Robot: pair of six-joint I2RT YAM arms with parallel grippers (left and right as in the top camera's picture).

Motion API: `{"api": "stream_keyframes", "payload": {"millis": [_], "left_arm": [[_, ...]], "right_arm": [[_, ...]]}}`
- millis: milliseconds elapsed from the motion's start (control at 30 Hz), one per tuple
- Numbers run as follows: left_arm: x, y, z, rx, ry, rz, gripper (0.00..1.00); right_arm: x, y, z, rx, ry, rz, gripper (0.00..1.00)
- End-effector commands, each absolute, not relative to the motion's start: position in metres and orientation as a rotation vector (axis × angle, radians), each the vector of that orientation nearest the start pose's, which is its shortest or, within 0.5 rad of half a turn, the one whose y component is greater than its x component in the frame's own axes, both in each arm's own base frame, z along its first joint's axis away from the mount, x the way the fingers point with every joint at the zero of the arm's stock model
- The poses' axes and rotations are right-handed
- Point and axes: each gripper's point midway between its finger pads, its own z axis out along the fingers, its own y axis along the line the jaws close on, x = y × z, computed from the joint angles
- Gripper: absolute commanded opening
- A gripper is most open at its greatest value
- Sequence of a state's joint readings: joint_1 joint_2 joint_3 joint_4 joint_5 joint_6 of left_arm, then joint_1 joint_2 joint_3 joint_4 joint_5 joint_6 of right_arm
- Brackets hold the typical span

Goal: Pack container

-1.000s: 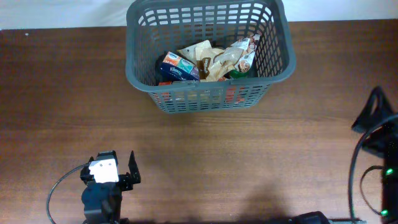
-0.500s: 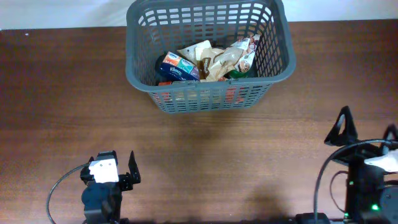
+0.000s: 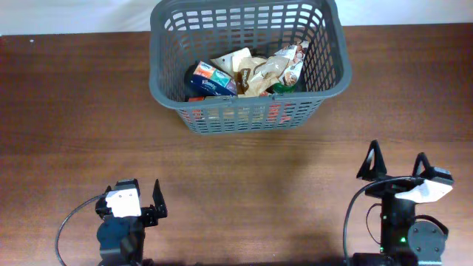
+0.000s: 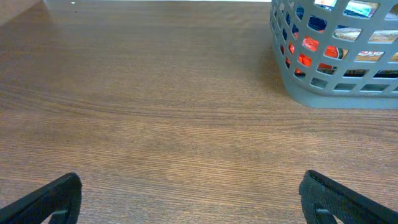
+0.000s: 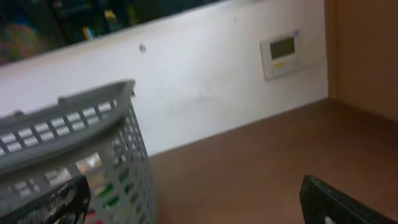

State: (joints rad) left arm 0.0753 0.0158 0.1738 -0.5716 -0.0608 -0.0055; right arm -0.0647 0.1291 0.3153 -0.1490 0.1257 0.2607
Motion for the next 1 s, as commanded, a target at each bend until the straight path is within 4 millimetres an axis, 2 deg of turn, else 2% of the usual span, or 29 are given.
{"api": "stream_keyframes", "payload": {"millis": [0,200,467,833,967], "left_arm": [[0.212,0.029,0.116,-0.140,1.974,0.111,0.99],[0.212,0.029,0.116,-0.140,1.974,0.111,0.99],[0.212,0.029,0.116,-0.140,1.974,0.111,0.99],[0.212,0.029,0.116,-0.140,1.974,0.111,0.99],[0.212,0.029,0.116,-0.140,1.974,0.111,0.99]], "right_arm": [[0.232,-0.030,0.243,0.260,1.518,0.031,0.99],[0.238,-0.027,0.217,0.170,1.580,-0.033,0.99],[0.242,-0.026,0.196,0.166,1.580,-0.030,0.99],[0.243,-0.023,0.189,0.153,1.552,-0.012,0.99],[0.244,-0.023,0.177,0.172,1.573,0.006,0.99]]}}
